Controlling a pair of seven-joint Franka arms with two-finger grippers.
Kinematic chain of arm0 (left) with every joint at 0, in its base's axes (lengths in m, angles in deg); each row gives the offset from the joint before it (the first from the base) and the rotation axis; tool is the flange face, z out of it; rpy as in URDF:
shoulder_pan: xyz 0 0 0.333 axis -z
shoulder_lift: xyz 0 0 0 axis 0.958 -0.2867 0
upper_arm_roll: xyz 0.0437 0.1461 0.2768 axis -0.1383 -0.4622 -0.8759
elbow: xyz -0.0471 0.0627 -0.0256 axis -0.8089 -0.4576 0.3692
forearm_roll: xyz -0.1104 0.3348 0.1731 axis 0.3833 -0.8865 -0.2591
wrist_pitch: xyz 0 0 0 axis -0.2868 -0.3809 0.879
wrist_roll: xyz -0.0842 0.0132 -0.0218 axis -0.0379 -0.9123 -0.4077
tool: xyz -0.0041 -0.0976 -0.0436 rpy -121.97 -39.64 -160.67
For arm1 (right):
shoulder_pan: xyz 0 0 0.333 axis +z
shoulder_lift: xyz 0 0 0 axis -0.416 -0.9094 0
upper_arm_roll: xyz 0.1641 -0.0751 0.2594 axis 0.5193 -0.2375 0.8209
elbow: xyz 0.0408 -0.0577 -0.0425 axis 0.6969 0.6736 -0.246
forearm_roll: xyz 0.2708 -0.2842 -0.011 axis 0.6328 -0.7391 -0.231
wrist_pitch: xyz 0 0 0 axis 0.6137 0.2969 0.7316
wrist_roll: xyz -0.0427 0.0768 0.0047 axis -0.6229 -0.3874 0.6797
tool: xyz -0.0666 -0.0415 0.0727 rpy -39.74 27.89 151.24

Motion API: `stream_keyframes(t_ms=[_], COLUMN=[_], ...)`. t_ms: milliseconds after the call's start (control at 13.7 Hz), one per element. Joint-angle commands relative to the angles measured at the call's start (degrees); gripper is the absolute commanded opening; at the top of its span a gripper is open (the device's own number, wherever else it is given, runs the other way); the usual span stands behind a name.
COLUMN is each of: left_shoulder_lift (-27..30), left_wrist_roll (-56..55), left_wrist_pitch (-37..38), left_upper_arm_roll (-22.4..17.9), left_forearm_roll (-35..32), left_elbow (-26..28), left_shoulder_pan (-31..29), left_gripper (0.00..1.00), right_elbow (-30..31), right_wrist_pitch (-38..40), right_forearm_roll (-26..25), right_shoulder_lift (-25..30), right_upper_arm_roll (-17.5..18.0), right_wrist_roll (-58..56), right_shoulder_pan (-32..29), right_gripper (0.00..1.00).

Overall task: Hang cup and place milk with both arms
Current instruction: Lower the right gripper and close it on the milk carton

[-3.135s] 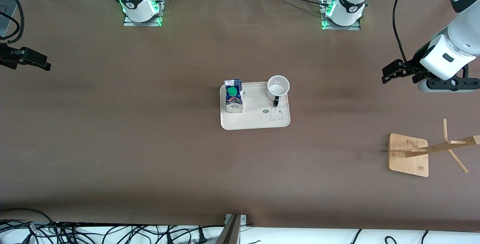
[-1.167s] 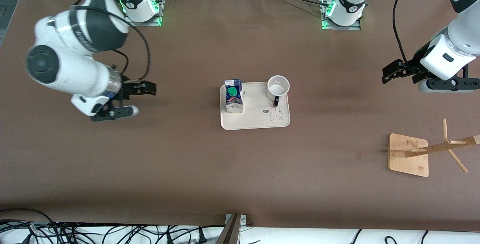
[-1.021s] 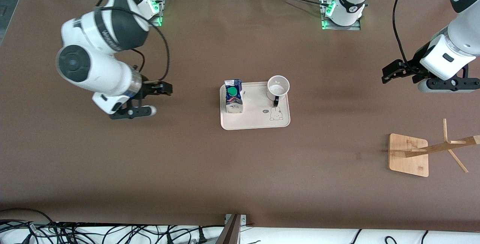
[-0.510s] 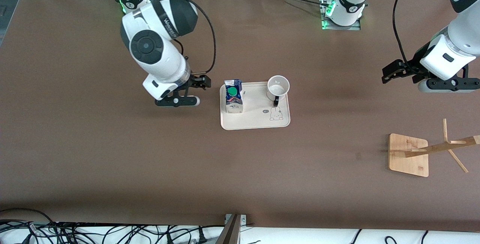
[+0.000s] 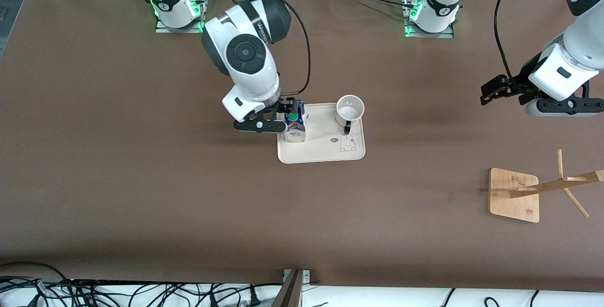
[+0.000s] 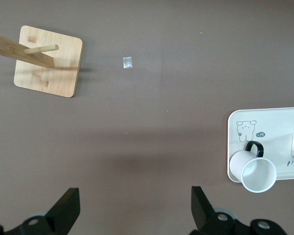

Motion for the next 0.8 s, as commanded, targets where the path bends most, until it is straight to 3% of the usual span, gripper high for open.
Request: stream_keyframes(t_ms=[0, 729], left_shoulder_lift=[0.08, -1.15], left_wrist_roll=[1.12, 1.12], left_wrist_pitch=[0.78, 0.69], left_upper_arm_roll=[0.16, 0.77], left_forearm_roll=[-0.81, -0.81], left_elbow=[-0.68, -1.21], left_shoulder_pan=[-0.23, -0.23], left_gripper=[1.00, 1.00], right_elbow=[-1.96, -2.84], right_wrist_pitch=[0.67, -3.46], right_forearm_roll=[3.09, 7.59], right_shoulder_lift=[-1.11, -3.13], right_upper_arm_roll=[-1.40, -1.14], right_wrist_roll=[1.21, 0.69], right_shoulder_pan=[0.74, 1.78], right_gripper=[1.00, 1.00])
